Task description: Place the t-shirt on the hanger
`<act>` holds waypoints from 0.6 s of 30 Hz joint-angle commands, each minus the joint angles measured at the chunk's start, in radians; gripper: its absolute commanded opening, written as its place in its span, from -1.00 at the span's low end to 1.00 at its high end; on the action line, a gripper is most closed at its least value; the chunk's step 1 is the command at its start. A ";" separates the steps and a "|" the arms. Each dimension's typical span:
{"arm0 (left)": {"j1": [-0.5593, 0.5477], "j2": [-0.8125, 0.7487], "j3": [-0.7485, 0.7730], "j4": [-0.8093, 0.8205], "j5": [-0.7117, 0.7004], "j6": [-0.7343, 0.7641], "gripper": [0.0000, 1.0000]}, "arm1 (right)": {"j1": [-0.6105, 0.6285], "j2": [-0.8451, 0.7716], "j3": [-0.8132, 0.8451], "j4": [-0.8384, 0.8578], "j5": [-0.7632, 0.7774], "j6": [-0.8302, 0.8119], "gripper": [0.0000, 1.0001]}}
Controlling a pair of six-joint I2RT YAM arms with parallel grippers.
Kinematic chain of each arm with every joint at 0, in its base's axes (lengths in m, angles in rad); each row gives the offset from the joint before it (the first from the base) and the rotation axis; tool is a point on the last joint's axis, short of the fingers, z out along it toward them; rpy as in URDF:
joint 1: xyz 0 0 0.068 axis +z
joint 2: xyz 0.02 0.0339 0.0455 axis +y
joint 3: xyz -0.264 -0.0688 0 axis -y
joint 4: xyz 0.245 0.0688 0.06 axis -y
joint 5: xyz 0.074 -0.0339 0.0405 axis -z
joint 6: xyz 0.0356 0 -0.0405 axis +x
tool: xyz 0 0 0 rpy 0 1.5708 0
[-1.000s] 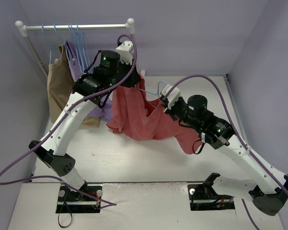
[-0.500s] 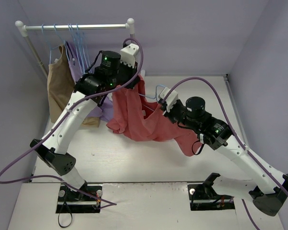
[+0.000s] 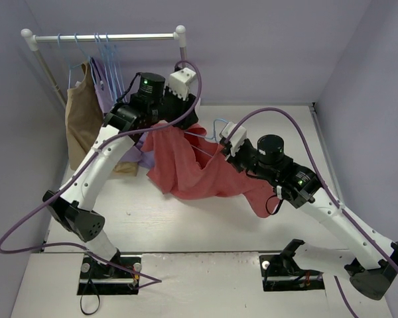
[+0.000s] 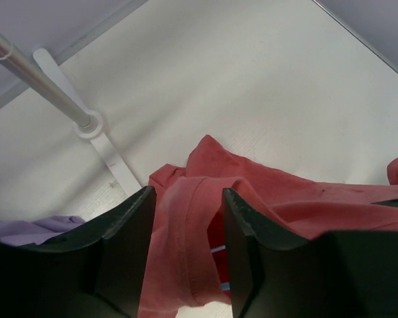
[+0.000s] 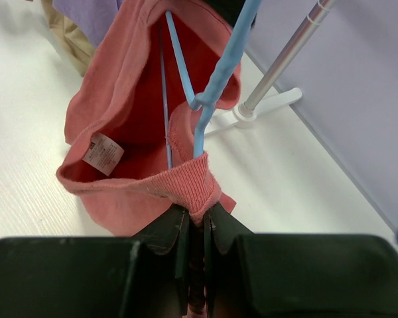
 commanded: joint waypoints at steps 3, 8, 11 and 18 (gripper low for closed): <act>0.175 -0.115 0.017 0.026 0.237 0.089 -0.12 | -0.028 -0.010 -0.004 0.106 -0.044 0.022 -1.00; 0.225 -0.172 -0.048 -0.090 0.324 0.251 -0.11 | -0.050 0.007 0.002 0.106 -0.078 0.022 -1.00; 0.226 -0.248 -0.145 -0.142 0.324 0.416 -0.10 | -0.070 0.011 0.008 0.106 -0.112 0.022 -1.00; 0.226 -0.294 -0.282 -0.147 0.371 0.618 -0.10 | -0.079 0.018 0.017 0.107 -0.176 0.021 -1.00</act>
